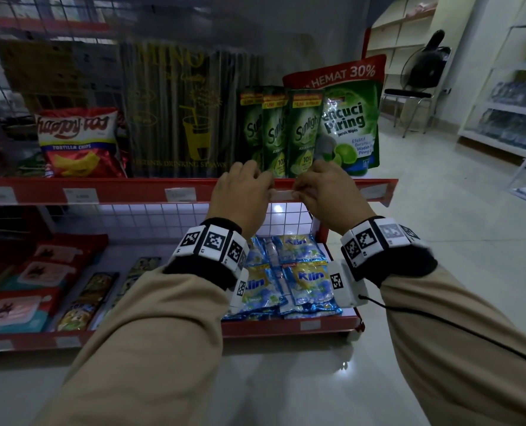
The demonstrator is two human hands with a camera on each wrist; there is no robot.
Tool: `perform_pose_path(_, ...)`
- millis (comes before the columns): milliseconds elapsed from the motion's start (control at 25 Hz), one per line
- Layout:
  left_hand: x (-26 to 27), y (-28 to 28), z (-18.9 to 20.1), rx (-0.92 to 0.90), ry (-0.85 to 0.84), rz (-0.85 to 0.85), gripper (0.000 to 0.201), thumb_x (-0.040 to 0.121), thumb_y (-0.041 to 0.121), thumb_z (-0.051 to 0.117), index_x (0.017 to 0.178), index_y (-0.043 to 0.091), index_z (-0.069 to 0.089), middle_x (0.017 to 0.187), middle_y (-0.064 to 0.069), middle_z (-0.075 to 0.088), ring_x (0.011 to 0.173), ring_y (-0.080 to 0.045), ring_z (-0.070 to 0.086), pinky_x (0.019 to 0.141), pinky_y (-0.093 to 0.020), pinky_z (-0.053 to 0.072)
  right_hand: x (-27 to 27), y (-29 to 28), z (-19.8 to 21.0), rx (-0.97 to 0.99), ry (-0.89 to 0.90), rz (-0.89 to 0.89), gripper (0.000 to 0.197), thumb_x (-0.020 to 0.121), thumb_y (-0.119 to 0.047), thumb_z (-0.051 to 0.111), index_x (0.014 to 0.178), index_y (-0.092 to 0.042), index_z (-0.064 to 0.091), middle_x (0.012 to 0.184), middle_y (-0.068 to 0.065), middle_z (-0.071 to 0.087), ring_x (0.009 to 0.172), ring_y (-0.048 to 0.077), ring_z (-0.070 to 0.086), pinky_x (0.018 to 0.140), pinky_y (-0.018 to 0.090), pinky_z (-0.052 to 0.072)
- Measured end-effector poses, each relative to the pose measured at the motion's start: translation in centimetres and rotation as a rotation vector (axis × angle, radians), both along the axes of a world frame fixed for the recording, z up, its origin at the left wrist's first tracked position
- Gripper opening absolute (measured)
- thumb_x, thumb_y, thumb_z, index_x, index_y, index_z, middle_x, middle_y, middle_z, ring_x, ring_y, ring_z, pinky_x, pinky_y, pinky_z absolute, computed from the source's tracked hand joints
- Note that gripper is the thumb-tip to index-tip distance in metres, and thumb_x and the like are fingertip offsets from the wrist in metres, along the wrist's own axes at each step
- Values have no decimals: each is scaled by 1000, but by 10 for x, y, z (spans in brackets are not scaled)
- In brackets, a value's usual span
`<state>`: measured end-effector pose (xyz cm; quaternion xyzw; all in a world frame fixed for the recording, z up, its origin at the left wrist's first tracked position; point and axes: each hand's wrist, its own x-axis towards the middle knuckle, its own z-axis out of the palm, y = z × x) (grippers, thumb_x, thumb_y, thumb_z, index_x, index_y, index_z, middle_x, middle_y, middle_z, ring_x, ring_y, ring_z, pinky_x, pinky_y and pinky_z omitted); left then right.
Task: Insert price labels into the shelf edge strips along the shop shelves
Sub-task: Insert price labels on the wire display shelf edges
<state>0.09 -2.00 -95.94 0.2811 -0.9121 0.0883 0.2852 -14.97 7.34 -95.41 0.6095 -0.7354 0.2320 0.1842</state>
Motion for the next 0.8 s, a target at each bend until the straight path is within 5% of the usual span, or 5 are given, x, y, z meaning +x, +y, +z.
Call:
perform_pose_path(480,1,0,0,11,5,-7,22,97,23,47,114,16,59,110,-6,54,100,-26,47,83,-37,39,1,11,2,-29,-42,19,19,83,-15,67,102,-12,64,103,8,61,101,26,49,81,30,34)
perform_pose_path(800,-5,4,-4,-74,75,23,18,92,27,50,107,18,57,106,-4,52,98,-25,45,81,-36,34,-27,45,0,-127,80,-165,20,74,-22,74,92,-13,68,99,10,65,99,34,49,82,42,41)
